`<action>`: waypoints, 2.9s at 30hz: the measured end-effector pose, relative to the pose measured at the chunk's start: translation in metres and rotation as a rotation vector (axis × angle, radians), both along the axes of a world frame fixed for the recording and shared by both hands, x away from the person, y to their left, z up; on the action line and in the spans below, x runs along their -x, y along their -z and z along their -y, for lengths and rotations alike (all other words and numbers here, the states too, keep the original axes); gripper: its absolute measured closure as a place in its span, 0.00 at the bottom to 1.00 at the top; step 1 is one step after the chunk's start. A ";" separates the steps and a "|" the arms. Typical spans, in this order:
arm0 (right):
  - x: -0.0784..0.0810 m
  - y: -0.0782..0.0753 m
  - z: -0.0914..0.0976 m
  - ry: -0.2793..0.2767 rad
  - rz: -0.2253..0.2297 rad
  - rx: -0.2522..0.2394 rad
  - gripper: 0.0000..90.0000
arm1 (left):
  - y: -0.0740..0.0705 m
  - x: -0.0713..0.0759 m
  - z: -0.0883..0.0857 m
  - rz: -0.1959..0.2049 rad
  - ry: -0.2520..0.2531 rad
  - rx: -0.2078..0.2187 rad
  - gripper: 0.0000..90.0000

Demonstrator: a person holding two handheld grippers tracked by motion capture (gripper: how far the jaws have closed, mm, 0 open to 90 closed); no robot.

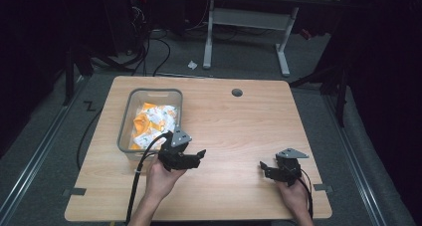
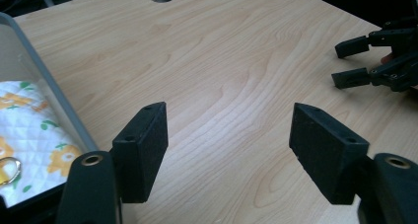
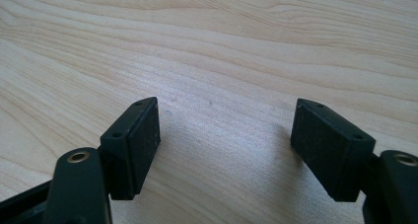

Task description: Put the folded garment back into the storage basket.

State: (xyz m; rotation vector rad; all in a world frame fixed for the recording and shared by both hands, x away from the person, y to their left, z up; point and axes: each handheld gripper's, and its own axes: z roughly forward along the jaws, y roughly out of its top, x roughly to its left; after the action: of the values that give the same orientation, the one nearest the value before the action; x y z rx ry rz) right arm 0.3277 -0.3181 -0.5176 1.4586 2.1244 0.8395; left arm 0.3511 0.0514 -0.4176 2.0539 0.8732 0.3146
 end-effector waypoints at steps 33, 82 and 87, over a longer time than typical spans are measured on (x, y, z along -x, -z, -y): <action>0.000 0.000 0.000 0.000 0.000 -0.001 0.30 | 0.023 0.002 0.027 -0.059 0.069 0.014 0.34; 0.000 0.000 0.000 0.000 0.000 0.000 0.30 | 0.074 -0.010 0.062 -0.151 0.095 0.021 0.31; 0.000 0.000 0.000 0.001 0.000 0.000 0.30 | 0.079 -0.012 0.064 -0.152 0.085 0.004 0.31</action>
State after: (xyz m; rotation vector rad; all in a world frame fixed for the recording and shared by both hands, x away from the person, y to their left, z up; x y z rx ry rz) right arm 0.3277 -0.3180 -0.5176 1.4596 2.1235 0.8398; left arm 0.3633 -0.0125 -0.4963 2.1258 0.8731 0.1116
